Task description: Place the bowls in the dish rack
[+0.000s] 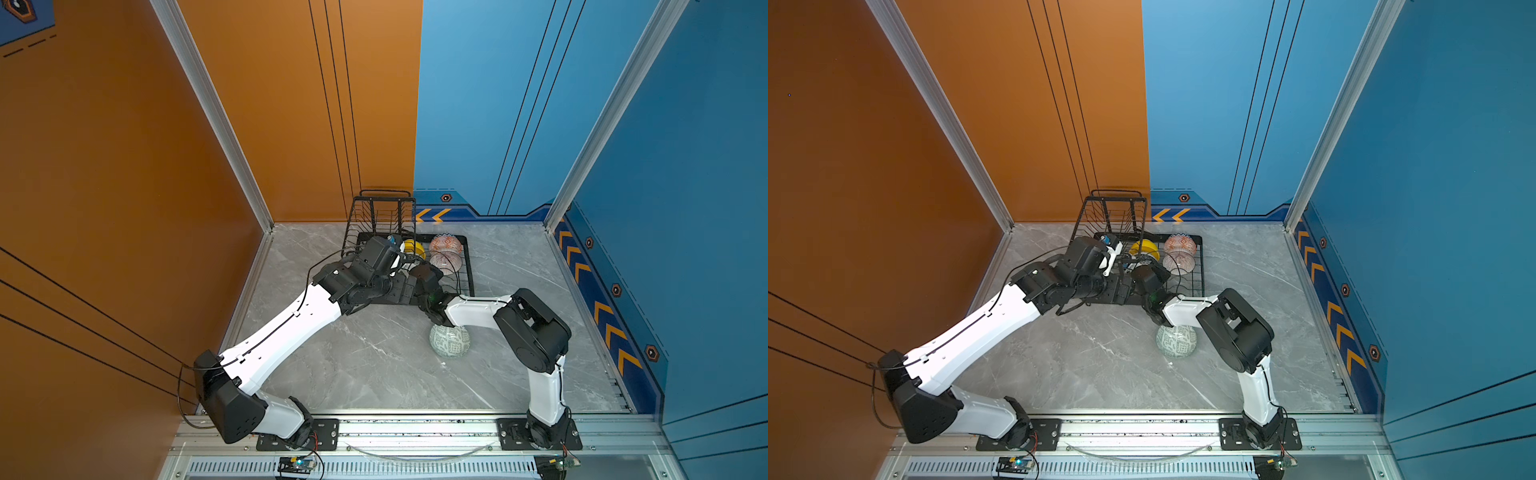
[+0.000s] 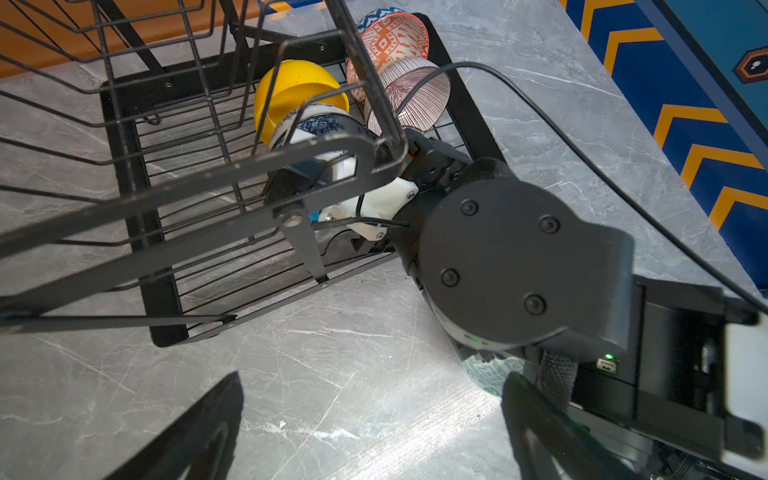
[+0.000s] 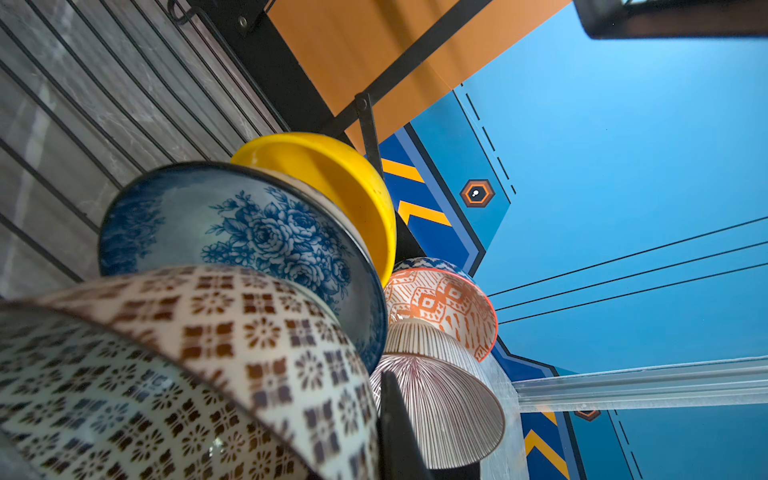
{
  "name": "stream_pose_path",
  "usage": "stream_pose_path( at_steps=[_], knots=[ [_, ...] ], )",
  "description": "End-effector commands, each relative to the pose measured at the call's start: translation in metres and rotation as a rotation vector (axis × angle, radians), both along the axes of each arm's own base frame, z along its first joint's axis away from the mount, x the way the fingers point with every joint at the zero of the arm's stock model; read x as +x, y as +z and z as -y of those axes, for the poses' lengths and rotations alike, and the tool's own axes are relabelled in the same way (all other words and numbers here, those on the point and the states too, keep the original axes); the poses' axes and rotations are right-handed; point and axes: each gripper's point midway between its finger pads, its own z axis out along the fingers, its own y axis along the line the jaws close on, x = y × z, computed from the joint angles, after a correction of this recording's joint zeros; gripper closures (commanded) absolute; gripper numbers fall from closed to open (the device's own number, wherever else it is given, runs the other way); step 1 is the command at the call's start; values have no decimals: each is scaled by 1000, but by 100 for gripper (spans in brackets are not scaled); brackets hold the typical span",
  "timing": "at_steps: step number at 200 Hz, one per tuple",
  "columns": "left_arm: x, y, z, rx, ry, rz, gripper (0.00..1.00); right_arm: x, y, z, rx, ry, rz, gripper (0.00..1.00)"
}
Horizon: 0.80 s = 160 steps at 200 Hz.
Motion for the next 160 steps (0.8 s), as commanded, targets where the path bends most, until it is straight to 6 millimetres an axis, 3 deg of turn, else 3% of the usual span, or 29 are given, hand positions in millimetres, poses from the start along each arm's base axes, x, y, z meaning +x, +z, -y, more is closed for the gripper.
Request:
stream_pose_path(
  at_steps=[1, 68, 160],
  knots=[
    [-2, -1, 3, -6, -5, -18, 2, -4, 6, -24, 78, 72, -9, 100],
    [-2, -1, 1, -6, -1, -16, 2, -24, -23, -30, 74, 161, -196, 100],
    [-3, -1, -3, -7, 4, -14, 2, -31, -31, -18, 46, 127, -278, 100]
  ],
)
